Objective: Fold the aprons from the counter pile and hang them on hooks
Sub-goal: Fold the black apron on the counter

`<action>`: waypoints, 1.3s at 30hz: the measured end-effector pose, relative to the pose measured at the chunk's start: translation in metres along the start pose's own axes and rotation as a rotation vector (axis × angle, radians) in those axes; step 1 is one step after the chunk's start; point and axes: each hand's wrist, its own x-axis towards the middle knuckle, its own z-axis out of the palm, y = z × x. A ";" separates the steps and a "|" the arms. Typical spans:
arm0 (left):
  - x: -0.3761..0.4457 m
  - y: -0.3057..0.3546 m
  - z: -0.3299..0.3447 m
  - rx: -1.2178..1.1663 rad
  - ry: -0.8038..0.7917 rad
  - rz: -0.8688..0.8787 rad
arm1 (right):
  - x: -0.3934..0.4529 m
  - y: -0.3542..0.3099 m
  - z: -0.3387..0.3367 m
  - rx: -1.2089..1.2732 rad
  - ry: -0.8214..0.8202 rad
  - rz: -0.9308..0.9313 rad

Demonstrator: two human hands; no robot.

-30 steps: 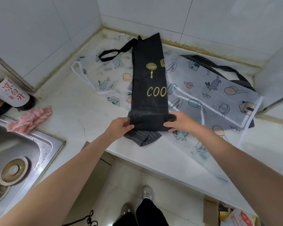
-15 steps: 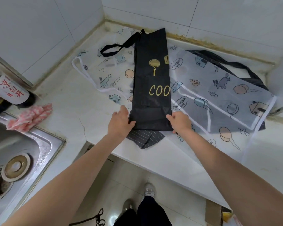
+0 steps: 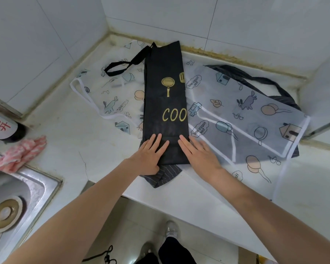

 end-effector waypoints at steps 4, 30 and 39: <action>-0.004 -0.012 -0.003 -0.159 -0.017 -0.002 | 0.004 0.004 -0.004 0.000 -0.092 -0.019; 0.021 -0.109 -0.022 -0.845 0.109 -0.309 | 0.090 -0.018 -0.042 0.792 -0.093 0.819; 0.029 -0.090 -0.035 -0.139 0.238 0.154 | 0.089 -0.023 -0.048 0.763 -0.120 0.807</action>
